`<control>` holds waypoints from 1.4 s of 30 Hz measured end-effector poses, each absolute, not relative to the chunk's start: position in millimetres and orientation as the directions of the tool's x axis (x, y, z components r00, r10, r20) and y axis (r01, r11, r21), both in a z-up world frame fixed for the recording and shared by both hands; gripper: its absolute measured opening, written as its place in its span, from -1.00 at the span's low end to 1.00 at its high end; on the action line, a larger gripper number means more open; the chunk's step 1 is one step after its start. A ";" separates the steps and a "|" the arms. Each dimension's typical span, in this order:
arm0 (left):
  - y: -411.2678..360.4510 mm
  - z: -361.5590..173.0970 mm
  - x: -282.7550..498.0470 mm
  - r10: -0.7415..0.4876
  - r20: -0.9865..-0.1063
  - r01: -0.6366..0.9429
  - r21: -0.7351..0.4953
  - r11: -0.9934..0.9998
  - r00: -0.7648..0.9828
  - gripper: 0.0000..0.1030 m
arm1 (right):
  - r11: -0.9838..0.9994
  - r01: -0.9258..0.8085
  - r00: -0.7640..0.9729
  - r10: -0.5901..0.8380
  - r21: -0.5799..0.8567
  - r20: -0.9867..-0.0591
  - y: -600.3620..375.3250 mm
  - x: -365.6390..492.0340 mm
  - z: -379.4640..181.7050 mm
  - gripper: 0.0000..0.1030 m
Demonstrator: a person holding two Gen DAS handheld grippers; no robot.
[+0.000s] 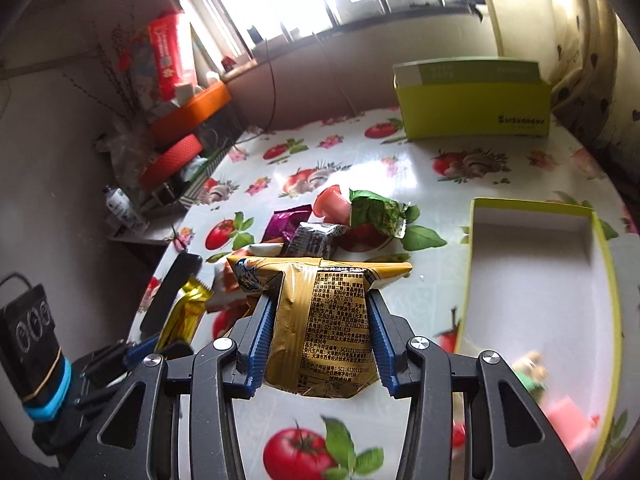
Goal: Organize snacks
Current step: 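Carry the candy stick in the left gripper while the right carries the gold bag to the tray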
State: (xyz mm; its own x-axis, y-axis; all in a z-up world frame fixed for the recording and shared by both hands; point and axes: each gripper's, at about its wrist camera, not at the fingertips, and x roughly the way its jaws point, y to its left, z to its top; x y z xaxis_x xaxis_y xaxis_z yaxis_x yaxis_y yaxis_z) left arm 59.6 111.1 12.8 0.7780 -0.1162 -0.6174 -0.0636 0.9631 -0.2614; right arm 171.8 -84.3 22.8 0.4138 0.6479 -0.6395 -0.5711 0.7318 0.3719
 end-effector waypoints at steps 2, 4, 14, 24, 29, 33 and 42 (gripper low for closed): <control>106.4 16.1 57.0 -0.118 -0.615 -0.059 -0.259 0.964 0.779 -0.55 | 0.734 -0.574 0.426 0.647 0.364 -0.632 -91.5 163.6 27.2 -0.17; 100.8 20.0 53.5 -0.124 -0.610 -0.049 -0.259 0.965 0.782 -0.55 | 0.738 -0.574 0.443 0.644 0.354 -0.624 -100.0 153.5 32.3 -0.17; 80.6 38.6 37.3 -0.131 -0.595 -0.022 -0.242 0.970 0.793 -0.55 | 0.760 -0.581 0.514 0.621 0.292 -0.592 -123.2 108.6 53.3 -0.17; 64.0 52.9 27.5 -0.144 -0.581 0.011 -0.226 0.974 0.801 -0.55 | 0.782 -0.577 0.571 0.592 0.235 -0.569 -140.3 79.6 66.1 -0.17; 57.7 53.9 29.5 -0.154 -0.579 0.020 -0.231 0.973 0.801 -0.55 | 0.784 -0.573 0.568 0.590 0.239 -0.574 -145.9 82.7 62.9 -0.17; 52.2 51.8 37.2 -0.166 -0.591 0.032 -0.230 0.973 0.790 -0.55 | 0.791 -0.559 0.570 0.585 0.250 -0.577 -151.4 89.1 58.6 -0.17; 32.7 48.2 56.3 -0.215 -0.606 0.090 -0.230 0.969 0.766 -0.55 | 0.821 -0.503 0.594 0.555 0.270 -0.583 -176.5 102.5 51.3 -0.17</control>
